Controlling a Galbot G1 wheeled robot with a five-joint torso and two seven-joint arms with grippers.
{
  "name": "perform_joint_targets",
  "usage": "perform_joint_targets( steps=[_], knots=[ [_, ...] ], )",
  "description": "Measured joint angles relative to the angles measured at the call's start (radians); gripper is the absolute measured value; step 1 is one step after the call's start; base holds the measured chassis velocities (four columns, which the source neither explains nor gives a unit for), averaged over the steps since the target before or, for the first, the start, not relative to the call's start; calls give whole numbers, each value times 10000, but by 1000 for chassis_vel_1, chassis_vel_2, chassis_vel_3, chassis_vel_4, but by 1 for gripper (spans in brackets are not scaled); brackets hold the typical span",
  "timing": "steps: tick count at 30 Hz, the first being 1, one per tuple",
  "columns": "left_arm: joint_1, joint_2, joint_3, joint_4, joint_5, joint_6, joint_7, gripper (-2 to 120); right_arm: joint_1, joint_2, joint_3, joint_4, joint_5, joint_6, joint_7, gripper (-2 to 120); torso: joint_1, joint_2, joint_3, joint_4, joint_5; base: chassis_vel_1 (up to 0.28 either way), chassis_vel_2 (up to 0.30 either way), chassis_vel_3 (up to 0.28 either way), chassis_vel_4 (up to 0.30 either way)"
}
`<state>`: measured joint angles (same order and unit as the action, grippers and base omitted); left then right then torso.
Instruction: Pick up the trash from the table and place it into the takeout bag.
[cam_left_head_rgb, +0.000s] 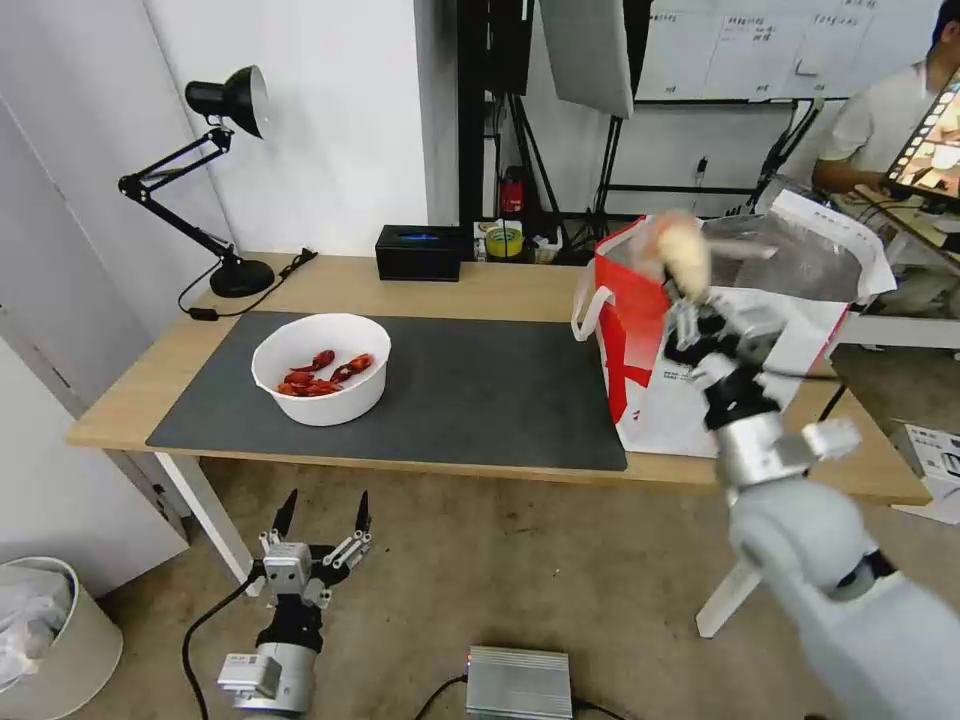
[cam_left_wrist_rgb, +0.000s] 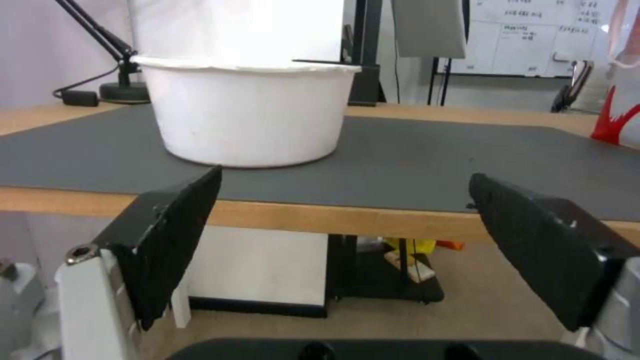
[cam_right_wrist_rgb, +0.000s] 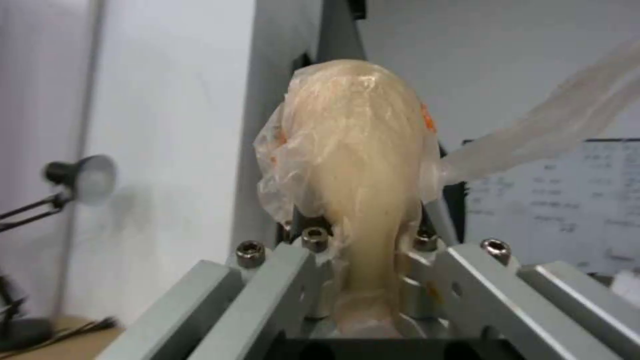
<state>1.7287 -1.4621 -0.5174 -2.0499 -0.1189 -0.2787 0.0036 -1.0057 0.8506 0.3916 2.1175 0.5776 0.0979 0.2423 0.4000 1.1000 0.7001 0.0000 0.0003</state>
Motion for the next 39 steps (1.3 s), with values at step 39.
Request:
perform_joint_targets(
  steps=[39],
  knots=[
    [255, -310, 151, -187, 134, -264, 10, 100, 3755, -2602, -306, -1578, 8003, -7234, 3513, 17, 0, 0, 0, 1, -3, 0, 0, 0, 0]
  ],
)
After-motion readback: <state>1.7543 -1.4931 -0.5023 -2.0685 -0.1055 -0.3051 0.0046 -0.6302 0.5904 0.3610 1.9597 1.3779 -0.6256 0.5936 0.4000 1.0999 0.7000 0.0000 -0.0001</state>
